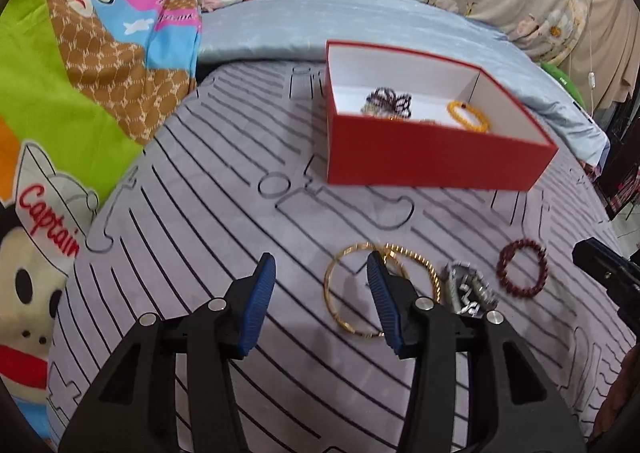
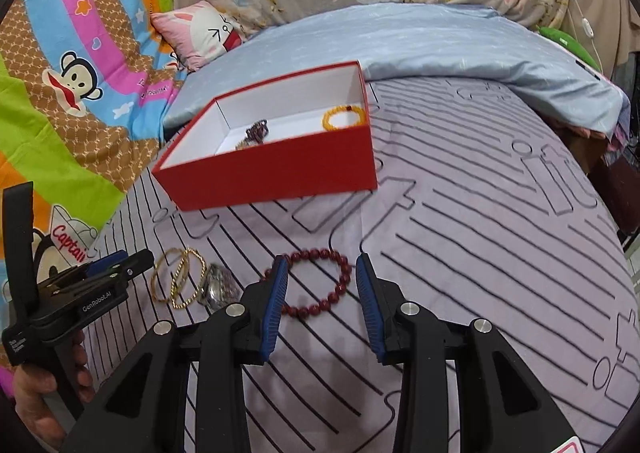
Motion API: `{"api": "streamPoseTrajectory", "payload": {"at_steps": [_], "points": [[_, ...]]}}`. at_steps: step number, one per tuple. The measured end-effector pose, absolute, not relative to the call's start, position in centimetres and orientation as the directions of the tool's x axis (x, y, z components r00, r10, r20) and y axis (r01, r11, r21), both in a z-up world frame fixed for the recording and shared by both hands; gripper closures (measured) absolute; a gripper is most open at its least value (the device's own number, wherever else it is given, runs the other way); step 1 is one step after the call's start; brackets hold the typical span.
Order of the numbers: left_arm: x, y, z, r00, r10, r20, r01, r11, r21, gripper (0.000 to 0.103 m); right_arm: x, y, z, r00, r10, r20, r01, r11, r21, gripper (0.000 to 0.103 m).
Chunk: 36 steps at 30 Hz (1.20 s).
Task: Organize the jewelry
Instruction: 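Grasp the gold bangle with the left gripper while the right grasps the red bead bracelet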
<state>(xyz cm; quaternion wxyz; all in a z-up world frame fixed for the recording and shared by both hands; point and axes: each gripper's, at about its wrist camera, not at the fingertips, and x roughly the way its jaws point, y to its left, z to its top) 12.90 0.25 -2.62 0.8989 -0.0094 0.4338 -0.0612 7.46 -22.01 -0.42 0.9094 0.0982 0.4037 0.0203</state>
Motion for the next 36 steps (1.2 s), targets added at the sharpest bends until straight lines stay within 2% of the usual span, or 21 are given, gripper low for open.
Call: {"api": "streamPoseTrajectory", "payload": {"at_steps": [5,7,11,15,19,21,23,26,36], "points": [[12.7,0.2,-3.9,0.596,-0.124,-0.793,0.105,0.992,-0.076,0.062,7.4,-22.0,-1.4,0.656,0.116,-0.746,0.051,0.979,0.197,0.068],[12.8,0.1,-4.3,0.587,-0.137,-0.798,0.115,0.99,-0.086,0.069,7.6,-22.1,-1.8,0.651,0.114,-0.75,0.055,0.979,0.197,0.068],[12.8,-0.1,-4.5,0.603,-0.133,-0.787,0.115,0.99,-0.078,0.071,8.2,-22.1,-2.5,0.64,0.113,-0.76,0.056,0.98,0.192,0.068],[13.0,0.0,-4.5,0.61,-0.138,-0.78,0.118,0.99,-0.083,0.089,9.1,-21.9,-3.2,0.631,0.1,-0.77,0.061,0.982,0.178,0.068],[13.1,0.0,-4.5,0.61,-0.151,-0.778,0.126,0.988,-0.094,0.1,9.8,-21.9,-3.9,0.623,0.09,-0.777,0.061,0.985,0.162,0.069],[13.2,0.0,-4.5,0.606,-0.165,-0.778,0.135,0.985,-0.103,0.101,10.1,-21.6,-4.0,0.628,0.071,-0.775,0.057,0.989,0.138,0.07],[13.1,0.0,-4.4,0.605,-0.175,-0.777,0.142,0.984,-0.111,0.101,10.4,-21.5,-4.0,0.631,0.066,-0.773,0.052,0.991,0.127,0.076],[13.0,-0.2,-4.3,0.6,-0.196,-0.776,0.152,0.98,-0.13,0.101,10.7,-21.5,-4.0,0.629,0.07,-0.774,0.046,0.991,0.127,0.095],[11.6,-0.2,-1.9,0.607,-0.266,-0.749,0.184,0.964,-0.193,0.101,9.7,-21.2,-2.3,0.664,0.109,-0.74,0.029,0.985,0.171,0.096]]}}
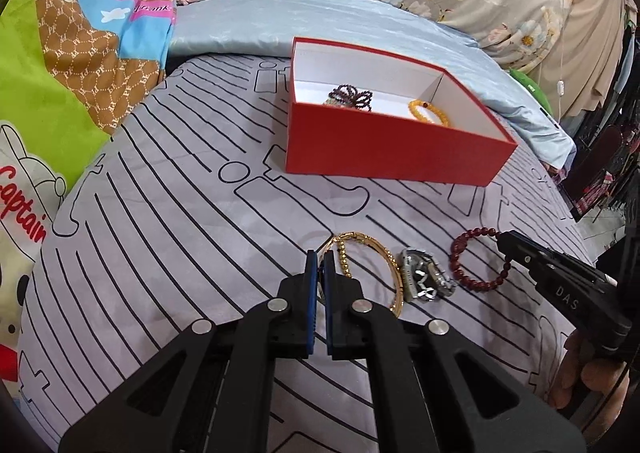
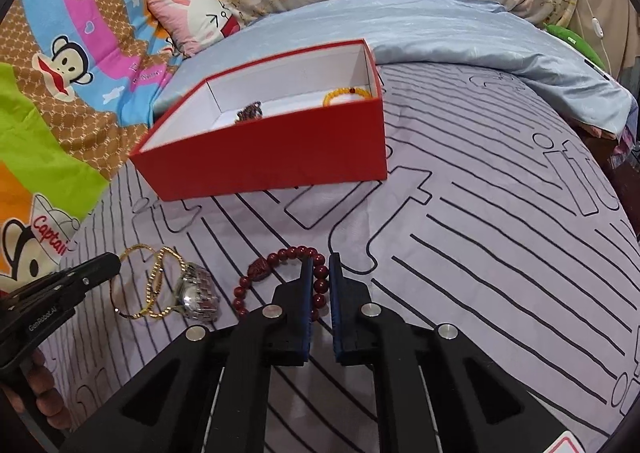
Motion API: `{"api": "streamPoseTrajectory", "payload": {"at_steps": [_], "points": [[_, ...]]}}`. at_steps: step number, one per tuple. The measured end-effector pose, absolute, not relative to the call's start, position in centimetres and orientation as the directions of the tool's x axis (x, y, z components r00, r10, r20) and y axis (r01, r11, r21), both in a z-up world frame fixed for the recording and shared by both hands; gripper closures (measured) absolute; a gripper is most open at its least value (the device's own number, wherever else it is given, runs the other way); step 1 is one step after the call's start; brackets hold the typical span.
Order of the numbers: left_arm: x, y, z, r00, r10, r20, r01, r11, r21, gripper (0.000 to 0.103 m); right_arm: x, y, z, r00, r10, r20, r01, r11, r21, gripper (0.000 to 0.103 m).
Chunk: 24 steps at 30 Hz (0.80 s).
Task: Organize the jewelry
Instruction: 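Grasp the gold bangle with the left gripper while the right grasps the red bead bracelet, then carry the gold bangle and red bead bracelet into the red box and release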
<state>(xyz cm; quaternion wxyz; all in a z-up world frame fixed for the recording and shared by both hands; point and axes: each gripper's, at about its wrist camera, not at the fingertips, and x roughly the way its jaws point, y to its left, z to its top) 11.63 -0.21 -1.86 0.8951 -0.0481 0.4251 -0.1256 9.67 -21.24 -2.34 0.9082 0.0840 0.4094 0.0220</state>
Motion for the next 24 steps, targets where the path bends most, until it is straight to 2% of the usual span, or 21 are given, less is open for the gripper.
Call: {"api": "streamPoseTrajectory", "payload": {"at_steps": [24], "points": [[11.0,-1.1,6.4,0.682,-0.32,-0.657,0.259,0.947,-0.192,0.101,7.3,-21.2,8.4,0.793,0.203,-0.574,-0.079,0.969,0.234,0.096]]}}
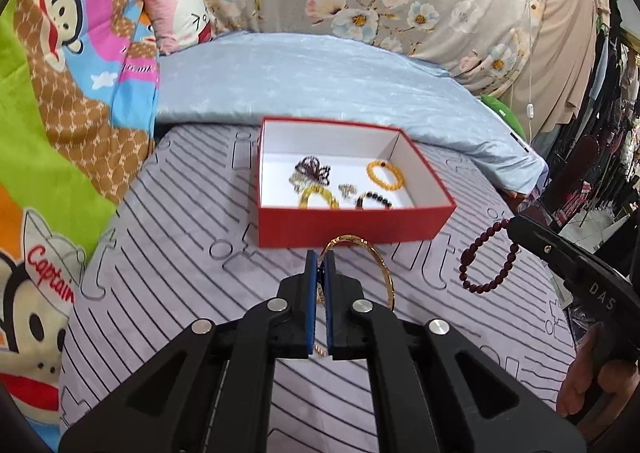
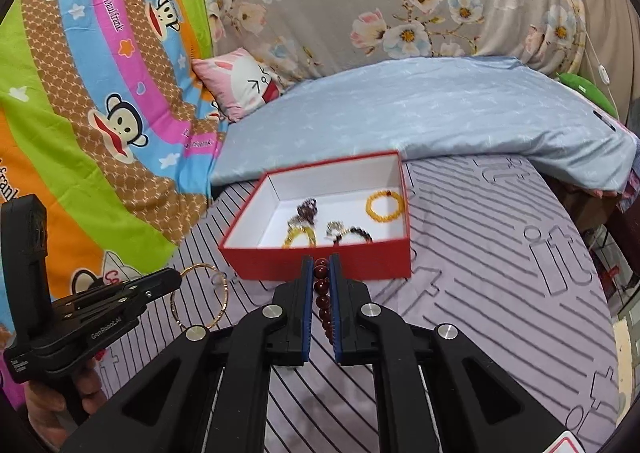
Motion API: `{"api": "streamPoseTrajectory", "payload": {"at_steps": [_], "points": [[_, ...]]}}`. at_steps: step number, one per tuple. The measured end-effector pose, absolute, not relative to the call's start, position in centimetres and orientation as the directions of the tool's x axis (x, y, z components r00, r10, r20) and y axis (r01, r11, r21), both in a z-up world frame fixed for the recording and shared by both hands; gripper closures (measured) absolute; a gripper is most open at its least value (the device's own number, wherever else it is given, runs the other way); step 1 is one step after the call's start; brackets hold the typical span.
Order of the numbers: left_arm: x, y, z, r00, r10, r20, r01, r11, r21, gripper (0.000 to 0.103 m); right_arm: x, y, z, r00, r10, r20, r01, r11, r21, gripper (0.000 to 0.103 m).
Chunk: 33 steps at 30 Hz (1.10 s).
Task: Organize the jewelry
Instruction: 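Carry the gold bangle and red bead bracelet into the red box and release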
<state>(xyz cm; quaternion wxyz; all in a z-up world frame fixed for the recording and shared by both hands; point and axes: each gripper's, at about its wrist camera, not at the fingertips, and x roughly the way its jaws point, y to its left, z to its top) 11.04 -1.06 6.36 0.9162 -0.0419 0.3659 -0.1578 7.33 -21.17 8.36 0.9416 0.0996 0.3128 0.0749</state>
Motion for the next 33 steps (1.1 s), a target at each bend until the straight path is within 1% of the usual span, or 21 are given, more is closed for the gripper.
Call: {"api": "streamPoseTrajectory", "payload": {"at_steps": [5,6,8,13,18,21,22,23,24,26,29,33], "points": [[13.3,-1.6,7.7,0.707,-0.306,-0.637,0.258,0.951,-0.17,0.101,10.0,-20.9,9.9,0.811,0.202,-0.549,-0.095,0.971,0.218,0.096],[14.0,-1.7,8.0,0.713,-0.305,-0.631,0.258,0.951,-0.168,0.103,10.8,-20.9,10.1,0.812,0.208,-0.545,-0.099,0.97,0.223,0.096],[15.0,-2.0,8.3,0.72,-0.302,-0.625,0.258,0.952,-0.163,0.103,12.0,-21.0,10.3,0.813,0.216,-0.54,-0.105,0.968,0.229,0.096],[18.3,-3.0,9.4,0.742,-0.292,-0.603,0.265,0.955,-0.137,0.103,16.0,-20.6,10.2,0.808,0.215,-0.548,-0.112,0.97,0.214,0.096],[19.7,-2.4,9.1,0.743,-0.275,-0.61,0.25,0.96,-0.129,0.103,17.5,-20.3,9.5,0.798,0.224,-0.559,-0.116,0.968,0.222,0.096],[19.5,-0.8,7.1,0.719,-0.253,-0.647,0.212,0.967,-0.143,0.102,17.0,-20.2,8.9,0.792,0.235,-0.564,-0.122,0.965,0.232,0.096],[19.3,-0.1,6.0,0.707,-0.243,-0.665,0.195,0.97,-0.147,0.101,16.7,-20.2,8.7,0.788,0.24,-0.567,-0.123,0.964,0.237,0.096],[19.1,0.5,4.9,0.694,-0.232,-0.682,0.178,0.972,-0.15,0.094,16.5,-20.1,8.4,0.785,0.244,-0.569,-0.123,0.962,0.242,0.096],[18.8,1.1,3.6,0.678,-0.225,-0.699,0.163,0.974,-0.156,0.083,16.1,-20.1,8.2,0.784,0.245,-0.571,-0.123,0.962,0.243,0.096],[18.3,1.9,1.6,0.653,-0.204,-0.729,0.141,0.979,-0.147,0.074,15.5,-20.1,7.9,0.782,0.242,-0.574,-0.121,0.963,0.241,0.096],[17.9,2.4,-1.4,0.61,-0.189,-0.77,0.136,0.982,-0.133,0.074,14.8,-20.2,7.6,0.779,0.247,-0.576,-0.116,0.96,0.254,0.096],[18.4,2.0,-3.5,0.578,-0.195,-0.792,0.145,0.98,-0.135,0.074,14.1,-20.2,7.9,0.782,0.25,-0.571,-0.115,0.958,0.262,0.096]]}}
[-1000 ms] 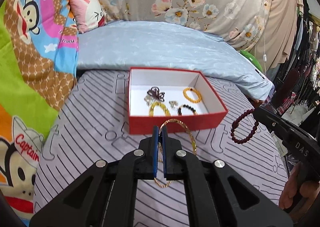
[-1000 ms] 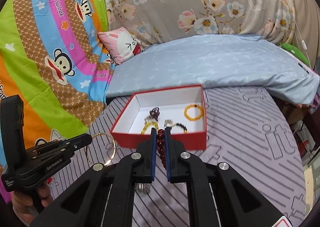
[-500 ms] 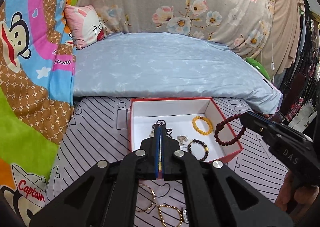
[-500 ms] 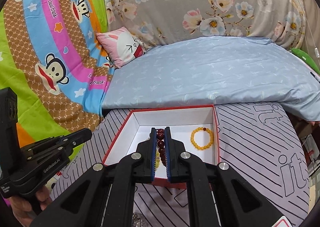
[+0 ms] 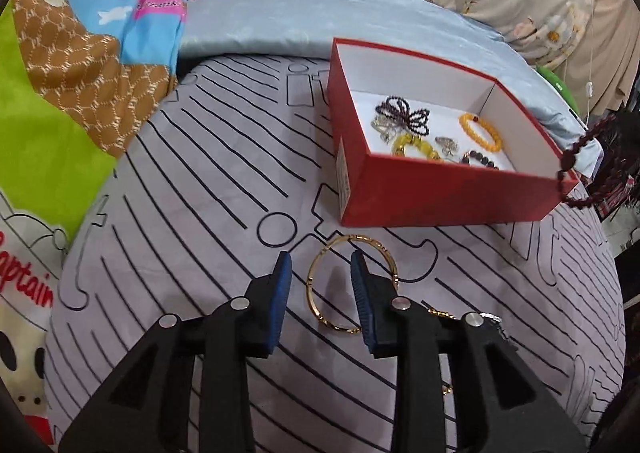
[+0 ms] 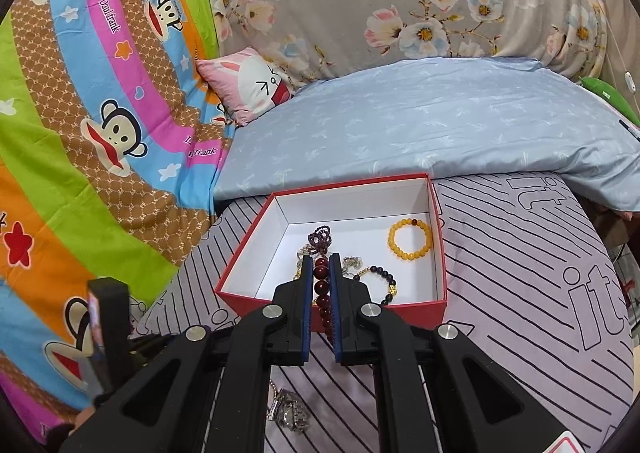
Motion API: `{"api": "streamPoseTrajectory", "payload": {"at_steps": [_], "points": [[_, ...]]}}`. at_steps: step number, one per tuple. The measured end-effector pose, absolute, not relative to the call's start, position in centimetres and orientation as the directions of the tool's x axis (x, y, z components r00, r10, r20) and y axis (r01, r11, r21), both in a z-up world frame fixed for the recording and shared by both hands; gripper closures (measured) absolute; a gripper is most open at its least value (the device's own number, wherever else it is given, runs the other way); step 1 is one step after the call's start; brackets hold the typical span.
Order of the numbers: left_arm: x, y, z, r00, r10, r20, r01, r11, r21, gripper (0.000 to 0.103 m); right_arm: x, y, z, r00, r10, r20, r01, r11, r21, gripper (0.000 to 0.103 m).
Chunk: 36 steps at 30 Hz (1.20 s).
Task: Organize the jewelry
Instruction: 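Carry the gold bangle and red bead bracelet into the red box and release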
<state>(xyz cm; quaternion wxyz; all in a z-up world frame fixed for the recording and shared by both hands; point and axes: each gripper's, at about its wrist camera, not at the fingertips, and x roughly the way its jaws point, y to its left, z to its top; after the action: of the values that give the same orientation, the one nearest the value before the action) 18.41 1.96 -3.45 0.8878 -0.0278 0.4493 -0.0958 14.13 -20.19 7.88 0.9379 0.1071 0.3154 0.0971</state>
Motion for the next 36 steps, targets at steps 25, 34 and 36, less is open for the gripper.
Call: {"api": "streamPoseTrajectory", "payload": {"at_steps": [25,34,36], "points": [[16.5,-0.4,1.4,0.611,-0.328,-0.721,0.245,0.944,-0.221,0.102,13.8,-20.2,8.3,0.783,0.265,-0.563,-0.125,0.953,0.275,0.096],[20.1,-2.2,7.1,0.682,-0.331,-0.653,0.284,0.942,-0.181,0.102,18.2,-20.2,10.2,0.792,0.271,-0.546,-0.144,0.954,0.264,0.096],[21.5,-2.6,7.6,0.691,-0.327,-0.645,0.284,0.943,-0.174,0.102,19.7,-20.2,10.1,0.787,0.272,-0.554,-0.145,0.954,0.262,0.096]]}}
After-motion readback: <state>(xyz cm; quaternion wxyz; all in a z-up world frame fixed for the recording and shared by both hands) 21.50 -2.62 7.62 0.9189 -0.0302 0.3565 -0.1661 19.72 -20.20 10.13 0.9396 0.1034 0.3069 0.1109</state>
